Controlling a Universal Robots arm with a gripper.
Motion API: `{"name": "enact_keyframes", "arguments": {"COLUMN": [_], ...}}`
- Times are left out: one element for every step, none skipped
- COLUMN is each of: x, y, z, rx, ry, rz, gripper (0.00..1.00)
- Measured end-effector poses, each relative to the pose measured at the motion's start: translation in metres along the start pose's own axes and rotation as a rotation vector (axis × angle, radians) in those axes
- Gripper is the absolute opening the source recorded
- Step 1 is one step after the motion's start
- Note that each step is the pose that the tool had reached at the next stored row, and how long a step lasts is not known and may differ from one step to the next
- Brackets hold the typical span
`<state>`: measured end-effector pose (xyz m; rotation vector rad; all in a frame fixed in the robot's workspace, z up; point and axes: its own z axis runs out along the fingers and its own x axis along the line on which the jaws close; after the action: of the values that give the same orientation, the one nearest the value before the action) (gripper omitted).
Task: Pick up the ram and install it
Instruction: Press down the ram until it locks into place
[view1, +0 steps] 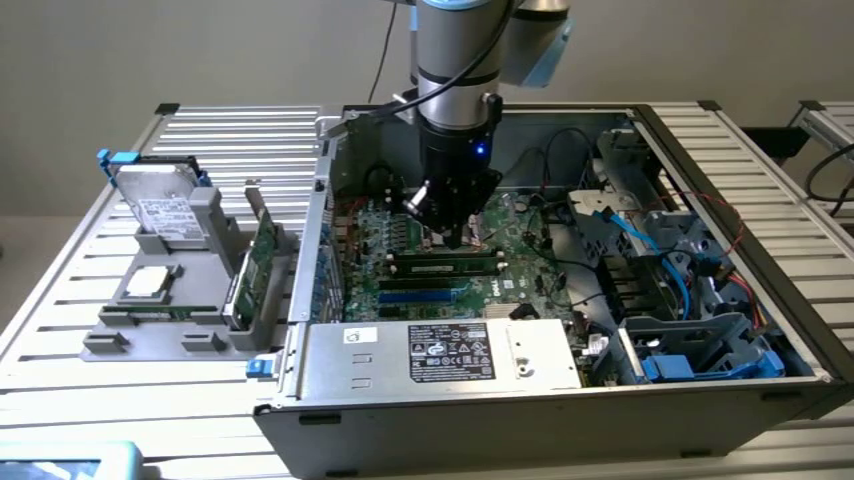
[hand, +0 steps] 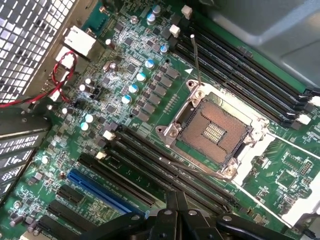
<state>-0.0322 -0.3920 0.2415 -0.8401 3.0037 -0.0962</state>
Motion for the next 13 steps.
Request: {"name": "enact_keyframes", "arguments": {"x": [0.0000,0.0000,0.0000,0.0001,0.0001,0.0001,0.0000,0.0000,0.0001,0.0001,0.0000,0.0000,0.0000], "y": [0.0000,0.0000,0.0000,-0.0001,-0.0001,-0.0001,-0.0001,-0.0001,-0.0001,-0.0001,-0.0001,-0.0001,-0.0001], "z": [0.0000,0.0000,-0.0001,-0.0001,-0.0002,-0.0001,-0.0001,-0.0001,-0.0001,-0.0001,-0.0001,-0.0001,-0.0001], "rx": [-0.0007,-0.0011,-0.0012,-0.0012,-0.0012,-0.0012,-0.0012,-0.0011,-0.0010,-0.0010,-0.0009,-0.0009,-0.0008], "ry": [0.0003,0.0008,0.0015,0.0024,0.0033,0.0041,0.0049,0.0059,0.0069,0.0078,0.0086,0.0095,0.0105], "rz": [0.011,0.024,0.035,0.048,0.061,0.075,0.089,0.103,0.118,0.132,0.146,0.161,0.176], "gripper": [0.11,0.11,0.11,0.11,0.11,0.11,0.11,0.11,0.11,0.11,0.11,0.11,0.11]}}
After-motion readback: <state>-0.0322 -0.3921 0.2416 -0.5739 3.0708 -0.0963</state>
